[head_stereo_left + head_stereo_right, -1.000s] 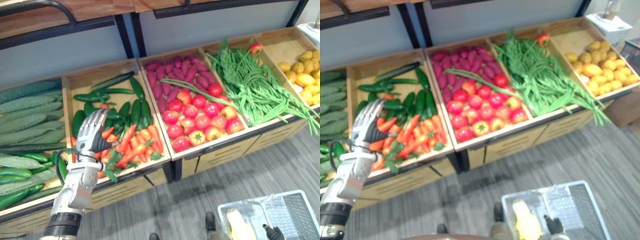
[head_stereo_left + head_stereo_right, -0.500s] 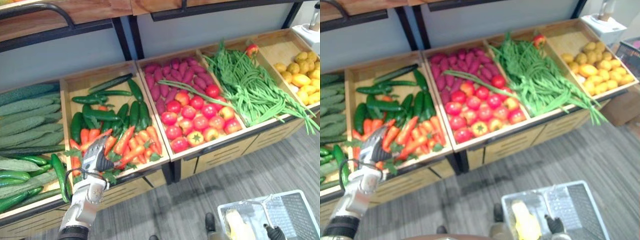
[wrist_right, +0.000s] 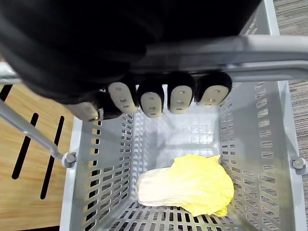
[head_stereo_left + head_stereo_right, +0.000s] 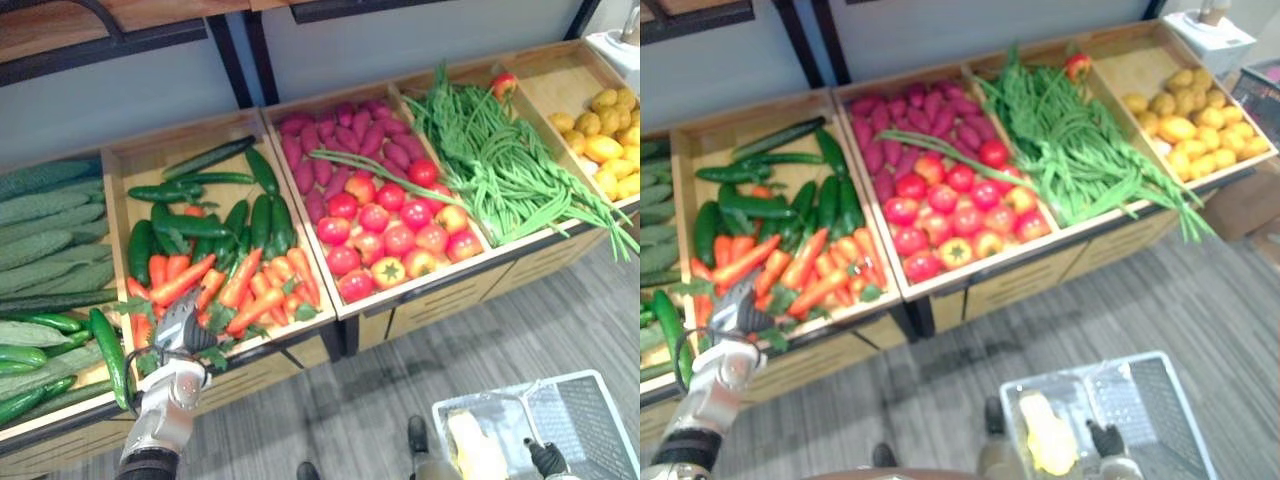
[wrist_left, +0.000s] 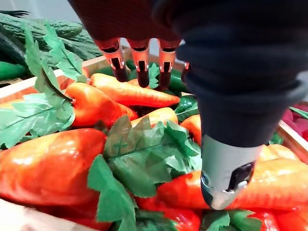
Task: Pick vegetable in the basket
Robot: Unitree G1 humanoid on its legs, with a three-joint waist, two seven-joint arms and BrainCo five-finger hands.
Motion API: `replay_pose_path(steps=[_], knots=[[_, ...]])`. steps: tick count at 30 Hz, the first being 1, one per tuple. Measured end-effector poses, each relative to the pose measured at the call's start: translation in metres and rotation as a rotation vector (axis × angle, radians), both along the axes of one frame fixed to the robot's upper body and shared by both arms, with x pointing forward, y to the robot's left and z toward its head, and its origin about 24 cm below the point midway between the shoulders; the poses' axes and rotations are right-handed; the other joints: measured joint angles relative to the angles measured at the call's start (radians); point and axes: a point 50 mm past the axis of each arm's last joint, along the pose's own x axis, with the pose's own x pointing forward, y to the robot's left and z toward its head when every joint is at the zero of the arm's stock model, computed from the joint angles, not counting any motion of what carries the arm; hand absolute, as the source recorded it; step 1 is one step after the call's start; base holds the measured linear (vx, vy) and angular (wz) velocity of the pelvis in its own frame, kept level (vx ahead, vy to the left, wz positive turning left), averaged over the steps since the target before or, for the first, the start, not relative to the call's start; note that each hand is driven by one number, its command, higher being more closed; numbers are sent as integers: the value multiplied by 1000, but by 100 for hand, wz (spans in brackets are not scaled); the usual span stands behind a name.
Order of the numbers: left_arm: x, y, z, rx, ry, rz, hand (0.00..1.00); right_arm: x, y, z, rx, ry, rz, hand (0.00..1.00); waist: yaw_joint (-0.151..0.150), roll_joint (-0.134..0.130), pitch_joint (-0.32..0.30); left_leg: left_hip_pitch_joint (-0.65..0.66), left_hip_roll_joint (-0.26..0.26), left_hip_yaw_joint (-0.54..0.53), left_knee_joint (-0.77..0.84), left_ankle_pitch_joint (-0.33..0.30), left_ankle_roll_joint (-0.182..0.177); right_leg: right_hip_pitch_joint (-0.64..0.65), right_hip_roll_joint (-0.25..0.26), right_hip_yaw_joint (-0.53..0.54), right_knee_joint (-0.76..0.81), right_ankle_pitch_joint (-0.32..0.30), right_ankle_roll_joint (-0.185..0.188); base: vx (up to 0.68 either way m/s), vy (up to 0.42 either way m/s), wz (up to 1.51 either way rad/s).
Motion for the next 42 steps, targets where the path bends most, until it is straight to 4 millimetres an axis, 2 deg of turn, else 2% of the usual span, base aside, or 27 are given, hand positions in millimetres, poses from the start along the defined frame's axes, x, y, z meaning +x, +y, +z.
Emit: replay_pose_path(steps=[7, 16, 17, 20, 27, 42], knots=[[5, 0, 4, -3, -20, 28, 0, 8, 2, 2, -1, -18, 12, 100, 0, 1, 24, -18, 1, 17, 1, -4, 0, -31, 3, 17, 5, 0, 0, 2, -12, -7], [21, -7, 18, -15, -90, 23, 0, 13, 4, 3, -6, -27, 32, 100, 0, 7, 53, -19, 4, 25, 24, -21, 2, -35, 3, 25, 19, -3, -4, -3, -7, -3], [22, -7, 19, -15, -94, 23, 100, 14, 4, 3, -7, -31, 32, 100, 0, 7, 59, -24, 5, 27, 27, -22, 2, -41, 3, 27, 21, -3, -5, -36, -18, -6], [26, -7, 23, -11, -116, 26, 100, 20, 4, 5, -12, -49, 34, 100, 3, 6, 64, -65, 13, 33, 48, -25, 0, -86, 8, 40, 37, -4, -7, -37, -32, -8], [39, -4, 36, -6, -178, 50, 100, 26, 8, 6, -28, -59, 64, 100, 5, 15, 76, -67, 34, 53, 53, -30, -8, -96, 30, 51, 37, -5, -12, 11, -33, -9], [39, -1, 26, -8, -121, 65, 100, 29, 14, 5, -29, -60, 100, 100, 3, 13, 79, -57, 56, 77, 88, -54, -16, -94, 39, 69, 56, -12, -22, 2, -15, -4]])
